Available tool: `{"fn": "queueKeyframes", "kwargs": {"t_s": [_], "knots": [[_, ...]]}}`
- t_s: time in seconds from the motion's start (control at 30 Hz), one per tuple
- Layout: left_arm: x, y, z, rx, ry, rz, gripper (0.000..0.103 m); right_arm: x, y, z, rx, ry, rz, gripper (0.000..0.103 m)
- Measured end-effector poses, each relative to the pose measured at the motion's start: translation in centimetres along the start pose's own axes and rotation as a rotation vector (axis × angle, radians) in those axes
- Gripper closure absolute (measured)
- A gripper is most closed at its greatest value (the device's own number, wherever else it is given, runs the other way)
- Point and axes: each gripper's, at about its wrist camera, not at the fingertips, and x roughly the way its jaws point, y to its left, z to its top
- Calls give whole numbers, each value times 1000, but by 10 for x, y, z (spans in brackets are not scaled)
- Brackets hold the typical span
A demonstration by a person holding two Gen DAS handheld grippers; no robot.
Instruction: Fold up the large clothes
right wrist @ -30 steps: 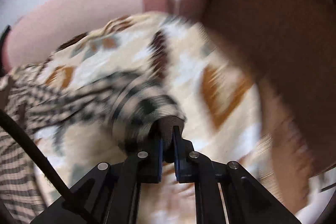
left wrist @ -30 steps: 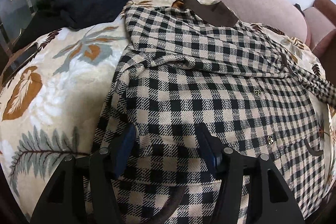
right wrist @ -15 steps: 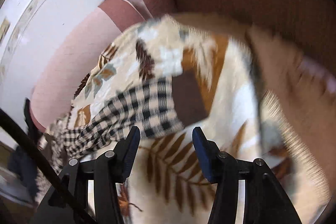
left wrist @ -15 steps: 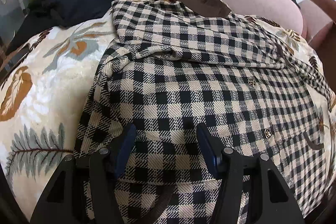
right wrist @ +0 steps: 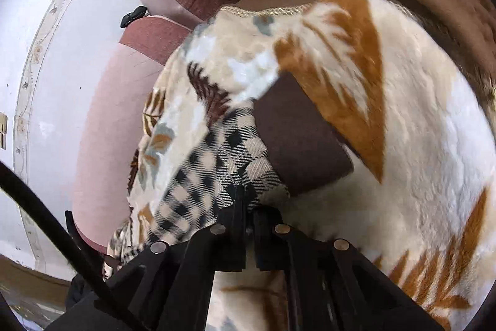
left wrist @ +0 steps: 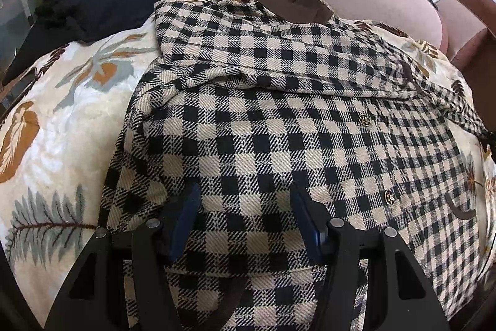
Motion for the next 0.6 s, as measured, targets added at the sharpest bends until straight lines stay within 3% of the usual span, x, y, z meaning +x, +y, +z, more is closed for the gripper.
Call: {"fn": "queueKeyframes", "kwargs": {"t_s": [0.17, 0.33, 0.47, 0.6], "knots": [[-3, 2, 1, -16, -5, -17, 45, -20, 51, -1, -168, -59, -52, 99], [-21, 13, 6, -67, -51, -66, 45, -30, 148, -43, -502, -80, -104, 99], [-37, 30, 12, -117, -100, -66, 45, -18, 232, -115, -756, -19, -35, 99], [-52, 58, 17, -184, -150, -15, 45, 3, 298, -211, -931, 94, 95, 99]]}}
